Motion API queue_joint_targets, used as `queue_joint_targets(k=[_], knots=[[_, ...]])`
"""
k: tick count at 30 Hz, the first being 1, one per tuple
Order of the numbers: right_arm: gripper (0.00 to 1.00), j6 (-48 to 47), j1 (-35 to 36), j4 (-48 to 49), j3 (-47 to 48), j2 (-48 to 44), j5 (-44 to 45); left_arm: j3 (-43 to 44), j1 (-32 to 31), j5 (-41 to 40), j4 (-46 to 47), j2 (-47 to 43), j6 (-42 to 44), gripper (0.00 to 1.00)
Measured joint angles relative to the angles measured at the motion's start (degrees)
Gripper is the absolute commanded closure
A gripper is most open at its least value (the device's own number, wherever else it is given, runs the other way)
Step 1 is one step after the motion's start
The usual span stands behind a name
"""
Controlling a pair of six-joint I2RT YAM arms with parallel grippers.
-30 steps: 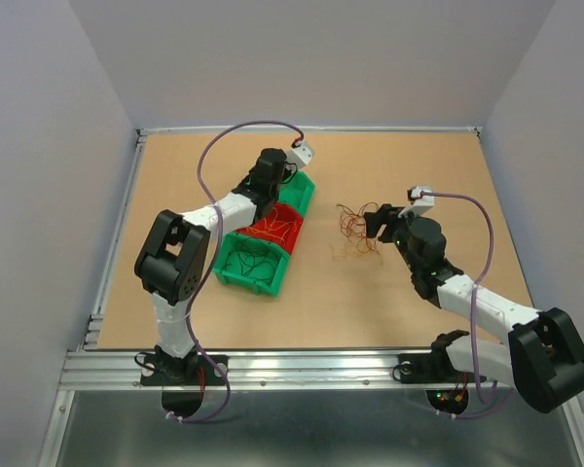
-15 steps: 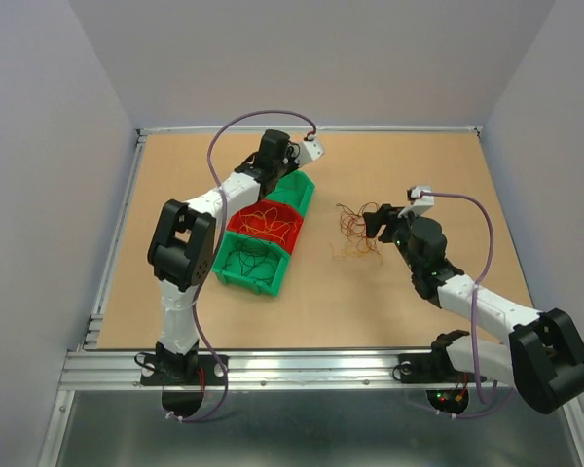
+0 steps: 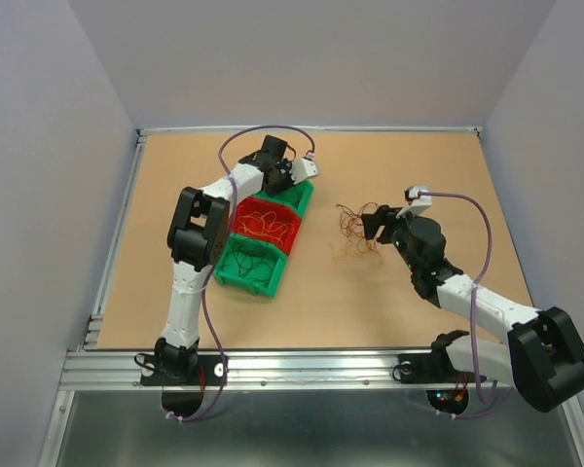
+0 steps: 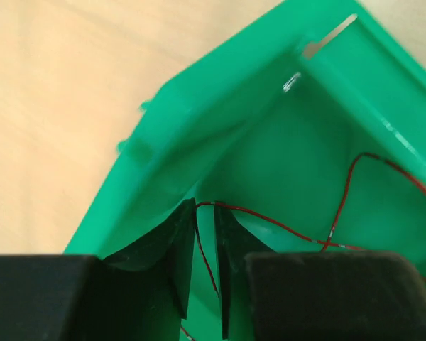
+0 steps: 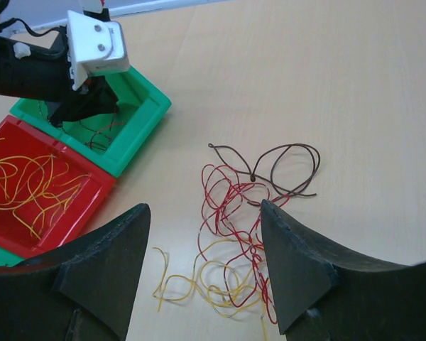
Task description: Untangle the cables
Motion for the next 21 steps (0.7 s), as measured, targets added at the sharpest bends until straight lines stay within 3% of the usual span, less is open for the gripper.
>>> queue_joint_targets(k=[10, 18, 21], knots=[[0.24, 0.02, 0.00, 0.31, 0.04, 2.27, -1.77, -1.07, 1.29, 3.39, -5.05, -8.70, -2.34, 0.37], [0.26, 0.63, 0.00, -5.16, 3.89, 9.99, -2.08, 0.02, 0.37, 3.74, -6.49, -15.02, -7.13, 0.37], [0.30, 1.42, 0.00, -9.88, 7.78, 12.59, 0.79, -7.10, -1.22, 1.92, -1.51, -21.03, -10.99, 0.37]])
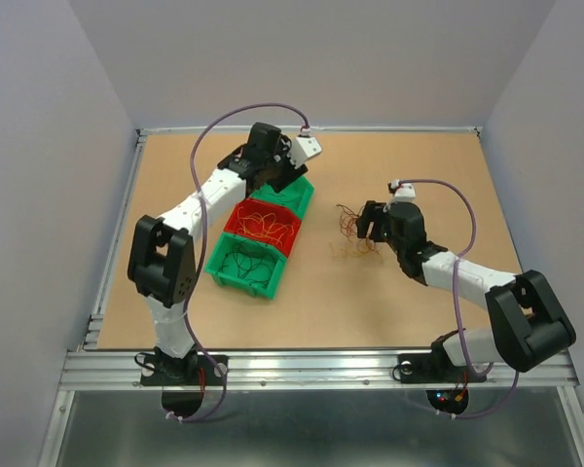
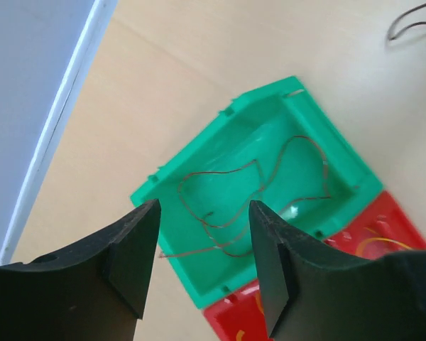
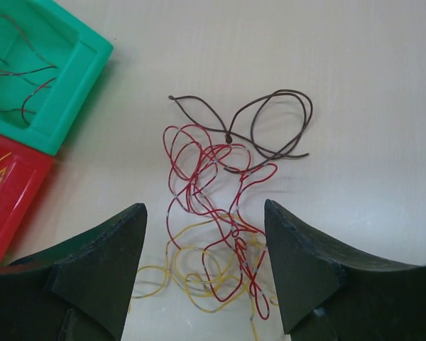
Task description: Untangle the cables
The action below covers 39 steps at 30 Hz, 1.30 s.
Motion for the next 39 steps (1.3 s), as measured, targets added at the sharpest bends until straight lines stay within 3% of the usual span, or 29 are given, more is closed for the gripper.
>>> queue_joint_targets(k=[4, 8, 10, 11, 12, 17, 19, 23, 27, 39], knots=[[0.31, 0.59, 0.00, -4.11, 2.67, 1.70, 2.03, -14.80, -6.78, -1.49, 10.82, -11.06, -5.44, 0.36], [0.34, 0.44, 0.00, -7.87, 6.29, 6.97, 0.94, -27.87, -12.39, 2.60, 24.76, -18.71, -12.50, 0.35], [0.64, -0.04, 0.00, -9.29, 7.96, 10.29, 0.07, -32.87, -12.63, 4.00, 30.42, -20.28, -14.84, 0.35], [0.93, -0.37, 0.00, -9.99, 8.66, 11.78, -0.55, -35.28, -12.24, 4.33, 33.53, -20.41, -15.96, 0.35], [0.99, -0.90, 0.00, -10.91, 9.44, 13.49, -1.57, -37.51, -11.82, 4.42, 35.78, -20.39, -16.59, 0.35], [0.99, -4.22, 0.09, -14.25, 10.58, 14.60, -14.12, -43.80, -10.69, 4.50, 41.88, -20.41, -17.62, 0.35], [0.99, -5.09, 0.94, -13.81, 9.14, 10.27, -19.23, -44.76, -10.71, 5.31, 43.76, -20.55, -17.59, 0.34], [0.99, -4.96, 3.48, -10.49, 3.72, -7.06, -24.17, -45.44, -10.73, 8.46, 46.62, -20.74, -17.49, 0.34], [0.99, -4.11, 3.74, -6.62, 0.87, -16.72, -20.44, -45.46, -10.80, 13.29, 48.33, -20.74, -16.68, 0.34], [0.99, -0.79, 3.67, -4.63, -2.21, -19.02, -14.67, -50.80, -11.10, 22.71, 51.41, -24.37, -14.75, 0.34]])
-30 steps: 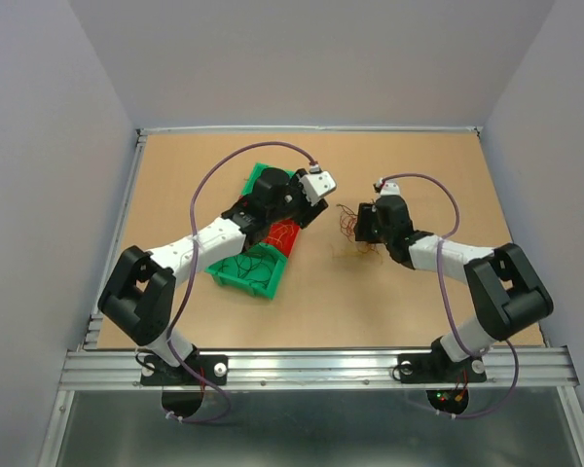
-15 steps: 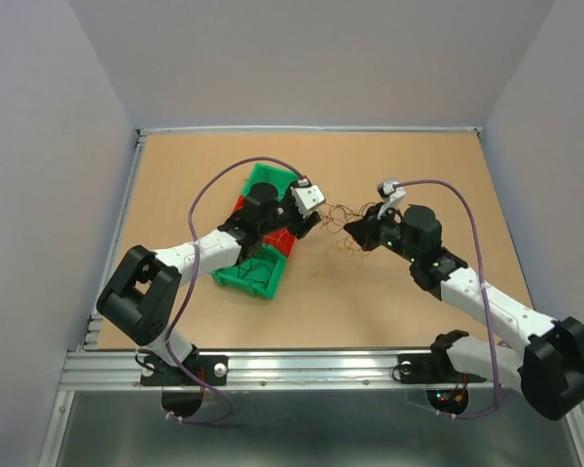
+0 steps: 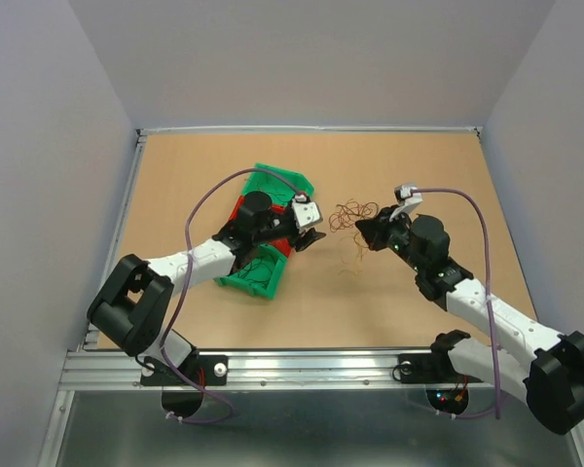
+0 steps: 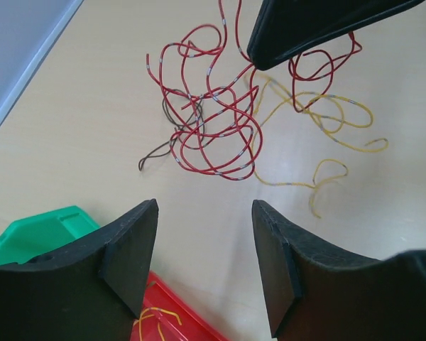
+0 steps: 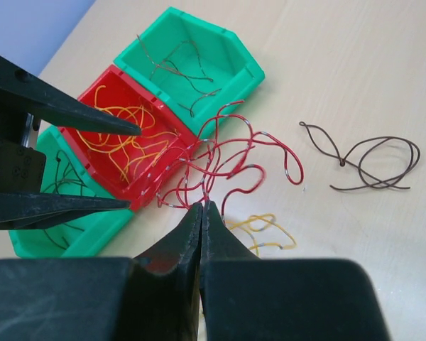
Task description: Untangle the cables
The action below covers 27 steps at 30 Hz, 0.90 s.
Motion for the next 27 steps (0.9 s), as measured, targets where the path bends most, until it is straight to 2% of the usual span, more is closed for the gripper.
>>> queue_joint_targets(k=[10, 17, 19, 21, 27], knots=[[1.00, 5.31, 0.00, 7.08, -3.89, -3.21, 4.31, -2.69, -0.74, 4.28, 4.90, -2.69, -0.28, 0.30], [1.00, 7.65, 0.00, 11.06, -4.04, -2.93, 5.05, -2.69, -2.34, 4.81, 5.64, -1.79, -0.50, 0.15], [1.00, 7.93, 0.00, 11.93, -4.13, -2.91, 5.11, -2.36, -2.40, 4.59, 5.88, 0.24, -1.14, 0.04], [0.99, 8.07, 0.00, 12.72, -4.39, -2.93, 5.01, -1.81, -2.40, 4.13, 5.84, 2.14, -1.81, 0.01], [0.99, 8.85, 0.00, 13.77, -4.74, -2.93, 3.39, 0.28, -2.36, 2.27, 6.01, 7.58, -5.49, 0.01]])
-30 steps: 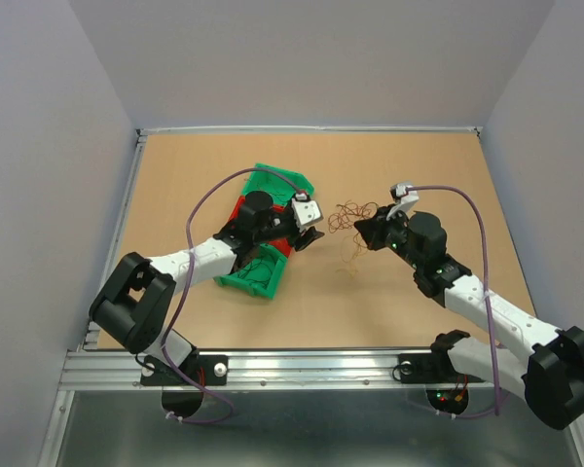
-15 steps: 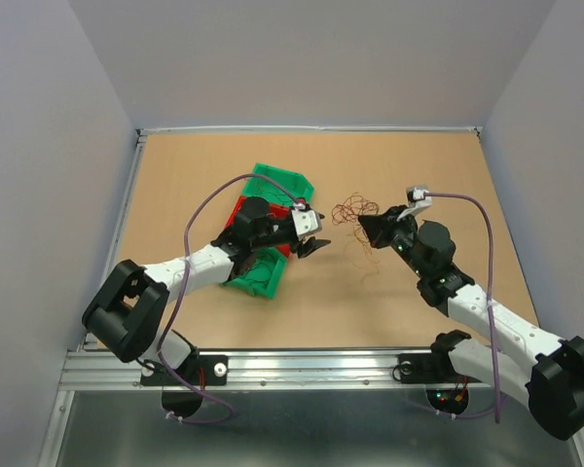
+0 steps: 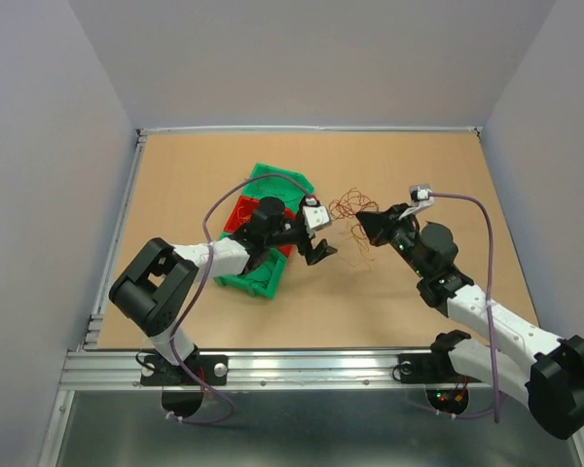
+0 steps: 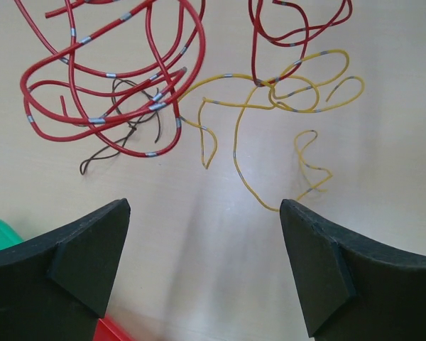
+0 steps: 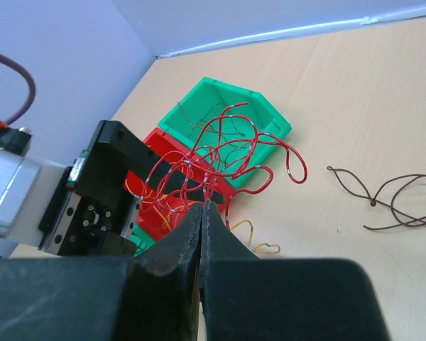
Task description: Untangle the cables
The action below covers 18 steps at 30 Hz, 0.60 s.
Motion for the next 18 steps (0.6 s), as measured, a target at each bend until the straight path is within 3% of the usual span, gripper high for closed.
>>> queue_joint_targets(k=[11, 12, 13, 16, 17, 18], knots=[[0.99, 1.64, 0.00, 3.17, -0.48, -0.02, -2.95, 5.79, -0.35, 3.32, 1.46, 2.80, -6.99, 0.05], [0.99, 1.95, 0.00, 3.58, -0.85, -0.24, -3.26, 6.62, -0.68, 3.61, 1.55, 3.61, -7.08, 0.16], [0.99, 2.19, 0.00, 3.87, -1.22, -0.48, -3.50, 7.52, -1.03, 3.80, 1.55, 4.57, -7.13, 0.42], [0.99, 2.75, 0.00, 4.61, -2.32, -1.42, -3.89, 10.99, -1.81, 4.83, -0.76, 8.66, -7.34, 0.94], [0.99, 2.80, 0.00, 4.74, -2.82, -2.03, -3.85, 12.24, -1.90, 5.09, -1.95, 10.19, -7.48, 1.00], [0.99, 2.82, 0.00, 4.92, -3.26, -2.49, -3.65, 12.92, -1.92, 5.03, -2.91, 11.15, -7.34, 1.00]])
